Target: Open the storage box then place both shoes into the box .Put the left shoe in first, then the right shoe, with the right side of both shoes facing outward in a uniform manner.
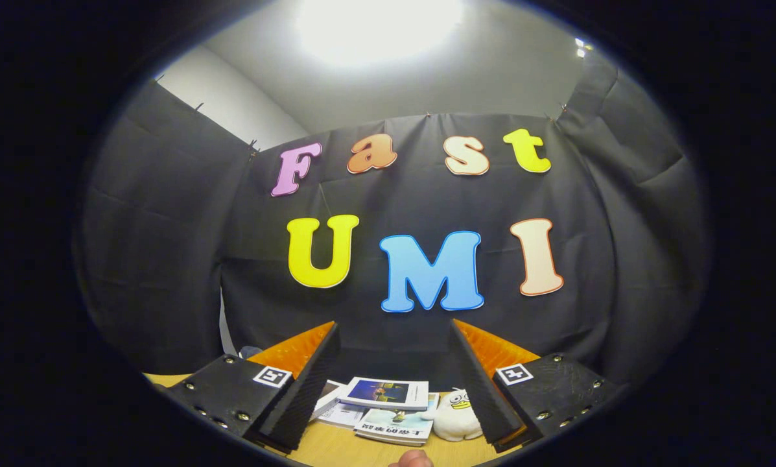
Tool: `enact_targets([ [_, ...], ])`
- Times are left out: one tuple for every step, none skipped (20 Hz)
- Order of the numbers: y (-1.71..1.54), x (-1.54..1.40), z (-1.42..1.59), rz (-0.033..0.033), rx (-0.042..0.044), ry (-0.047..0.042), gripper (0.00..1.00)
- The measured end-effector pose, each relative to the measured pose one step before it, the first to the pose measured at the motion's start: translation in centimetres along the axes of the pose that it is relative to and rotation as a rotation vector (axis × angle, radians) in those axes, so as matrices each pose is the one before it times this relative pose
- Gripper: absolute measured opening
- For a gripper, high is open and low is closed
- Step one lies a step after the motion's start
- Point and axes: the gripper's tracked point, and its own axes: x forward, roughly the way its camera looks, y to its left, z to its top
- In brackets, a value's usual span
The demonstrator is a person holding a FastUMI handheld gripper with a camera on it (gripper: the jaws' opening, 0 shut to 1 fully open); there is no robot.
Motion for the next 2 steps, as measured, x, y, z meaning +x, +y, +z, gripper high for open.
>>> enact_targets([
  [0.308,0.303,-0.166,0.0075,0.01769,0.00284,0.99],
  [0.154,0.35,-0.127,0.008,0.01511,-0.00111,0.99],
])
